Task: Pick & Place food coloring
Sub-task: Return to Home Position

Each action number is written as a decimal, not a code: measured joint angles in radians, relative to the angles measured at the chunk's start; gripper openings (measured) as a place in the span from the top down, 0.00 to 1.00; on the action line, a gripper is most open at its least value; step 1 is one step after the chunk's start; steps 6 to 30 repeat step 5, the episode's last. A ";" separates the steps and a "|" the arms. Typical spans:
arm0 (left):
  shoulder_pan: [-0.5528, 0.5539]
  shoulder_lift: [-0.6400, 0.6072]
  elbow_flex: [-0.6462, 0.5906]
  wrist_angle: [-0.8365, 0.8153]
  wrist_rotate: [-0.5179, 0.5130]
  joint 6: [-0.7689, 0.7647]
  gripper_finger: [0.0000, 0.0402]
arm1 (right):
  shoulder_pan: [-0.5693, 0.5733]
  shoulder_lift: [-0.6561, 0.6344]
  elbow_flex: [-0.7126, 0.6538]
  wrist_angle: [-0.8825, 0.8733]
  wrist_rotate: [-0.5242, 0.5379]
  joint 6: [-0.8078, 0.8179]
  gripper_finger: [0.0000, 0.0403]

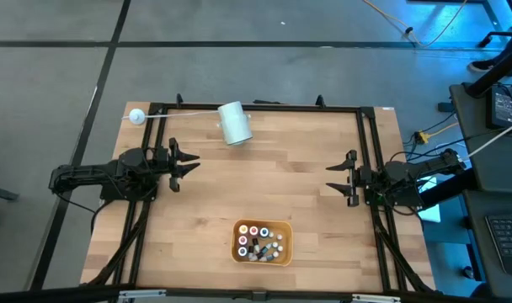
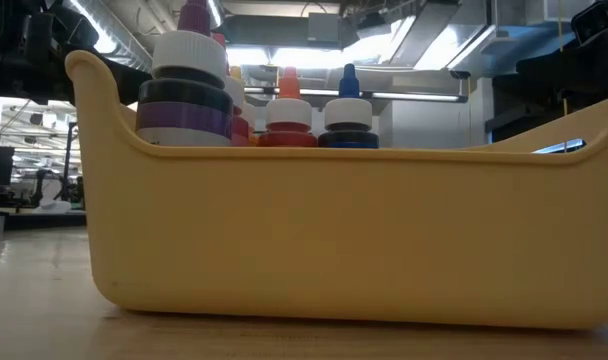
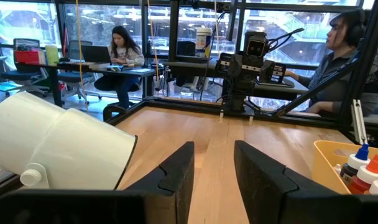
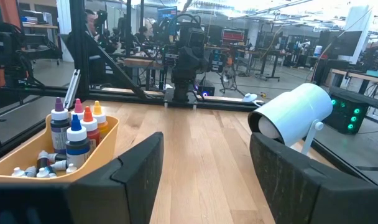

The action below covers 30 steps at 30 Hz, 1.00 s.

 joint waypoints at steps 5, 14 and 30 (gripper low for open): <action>0.000 0.000 0.000 0.000 0.000 0.000 0.73 | 0.000 0.000 0.000 0.000 0.000 0.000 0.40; 0.000 0.000 0.000 0.000 0.000 0.000 0.73 | 0.000 0.000 0.000 0.000 0.000 0.000 0.40; 0.000 0.000 0.000 0.000 0.000 0.000 0.73 | 0.000 0.000 0.000 0.000 0.000 0.000 0.40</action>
